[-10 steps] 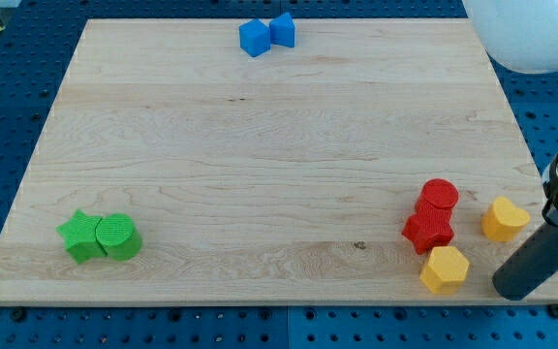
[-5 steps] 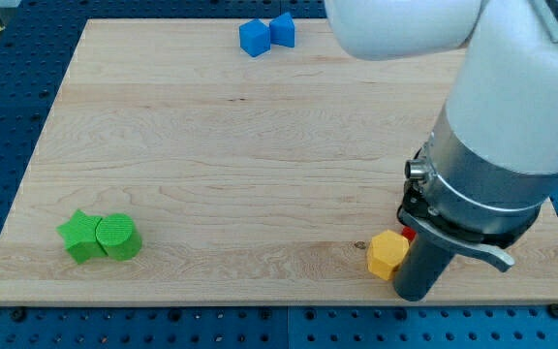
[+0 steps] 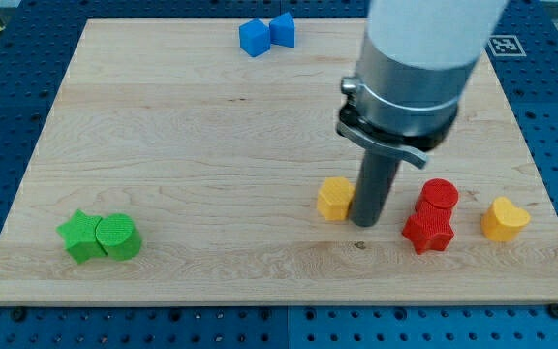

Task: Move the yellow hexagon towards the center left

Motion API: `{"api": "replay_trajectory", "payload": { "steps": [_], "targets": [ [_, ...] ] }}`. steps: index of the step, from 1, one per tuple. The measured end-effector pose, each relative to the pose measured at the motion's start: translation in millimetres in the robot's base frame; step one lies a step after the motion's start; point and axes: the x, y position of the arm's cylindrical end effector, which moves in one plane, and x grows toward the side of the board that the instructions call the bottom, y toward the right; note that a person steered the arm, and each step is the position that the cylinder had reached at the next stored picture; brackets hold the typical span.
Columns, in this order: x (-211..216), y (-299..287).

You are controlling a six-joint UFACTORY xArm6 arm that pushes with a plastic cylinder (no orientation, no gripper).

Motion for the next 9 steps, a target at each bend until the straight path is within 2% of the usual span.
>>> {"api": "replay_trajectory", "payload": {
  "steps": [2,4,7,9],
  "targets": [
    [-39,-52],
    [-59,-114],
    [-72,-175],
    [-107,-223]
  ]
}}
